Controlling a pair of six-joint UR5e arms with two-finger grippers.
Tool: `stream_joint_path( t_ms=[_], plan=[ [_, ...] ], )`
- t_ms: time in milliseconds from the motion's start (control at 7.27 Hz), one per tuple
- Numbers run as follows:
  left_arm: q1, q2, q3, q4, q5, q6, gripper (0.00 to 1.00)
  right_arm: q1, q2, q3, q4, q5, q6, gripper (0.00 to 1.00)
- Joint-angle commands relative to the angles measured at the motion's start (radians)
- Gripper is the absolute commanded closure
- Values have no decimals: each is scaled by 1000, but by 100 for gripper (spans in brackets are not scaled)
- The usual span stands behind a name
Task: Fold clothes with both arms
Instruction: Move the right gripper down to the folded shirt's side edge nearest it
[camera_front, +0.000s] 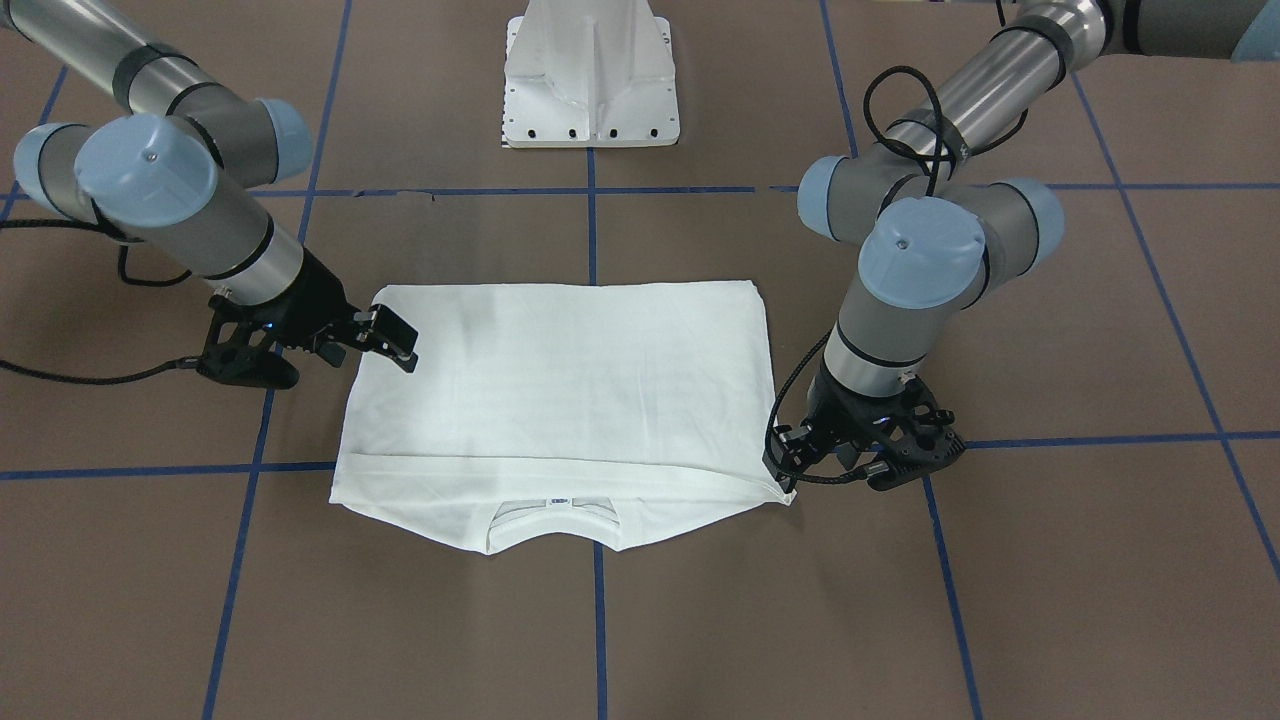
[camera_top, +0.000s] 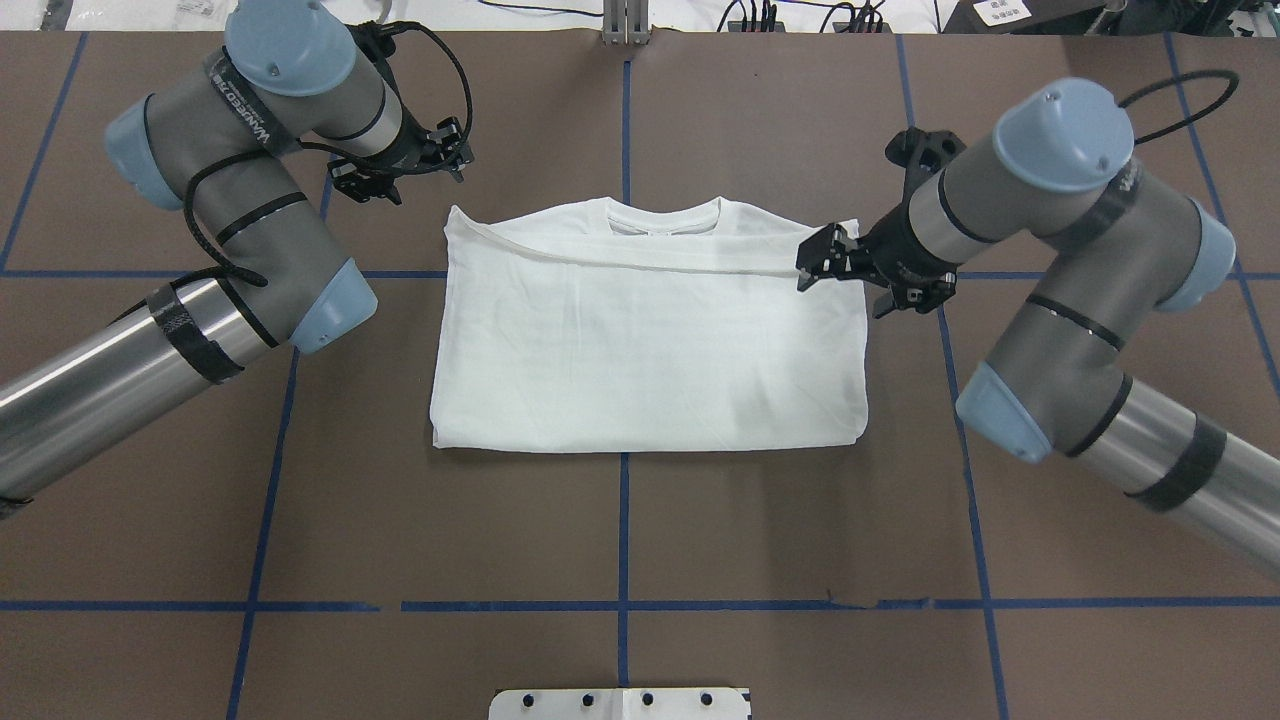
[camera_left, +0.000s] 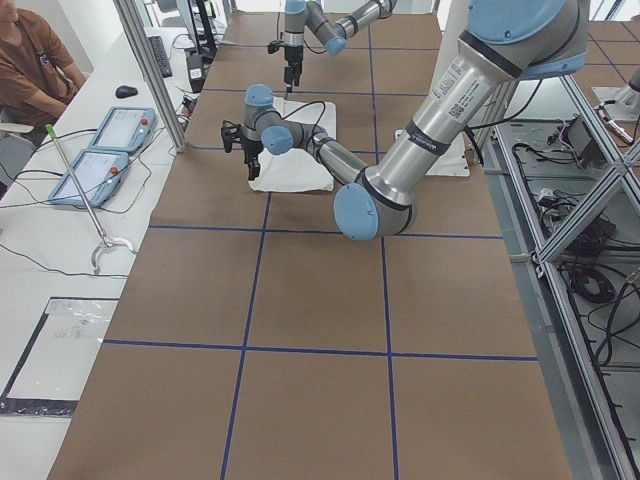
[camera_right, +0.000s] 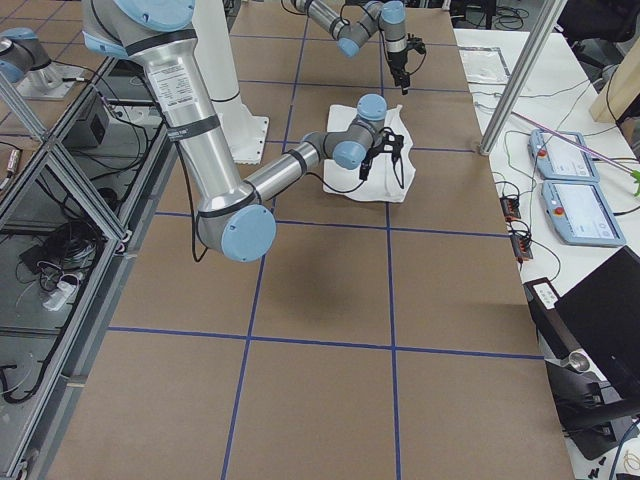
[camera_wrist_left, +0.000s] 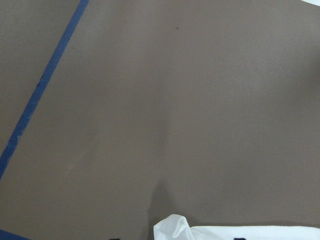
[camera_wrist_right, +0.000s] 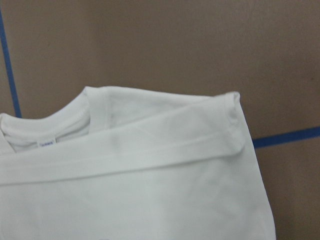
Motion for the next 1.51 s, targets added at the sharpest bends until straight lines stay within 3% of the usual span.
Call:
stream_joint_path(
  t_ms=[0,413,550,688,826,963,1101,1376],
  plan=[
    [-1,8,-27,1,0,-3,19,-125,-100,72,-1,-109,36,0],
    [-1,8,-46,3,0,-39,19,-173,-125,63,-1,-155,37,4],
    [-1,8,-46,3,0,-40,19,-174,-130,66,-1,-154,37,15],
    [-1,8,-47,3,0,-40,19,-174,-133,69,-1,-146,37,36],
    [-1,8,-52,3,0,-40,19,-173,-136,72,-1,-142,37,65],
    [-1,8,-60,3,0,-40,19,-174,-142,73,-1,-140,36,86],
    [1,8,-64,3,2,-40,20,-176,-159,83,-1,-140,37,100],
    [1,8,-81,10,2,-39,22,-171,-243,157,1,-143,37,100]
  ],
)
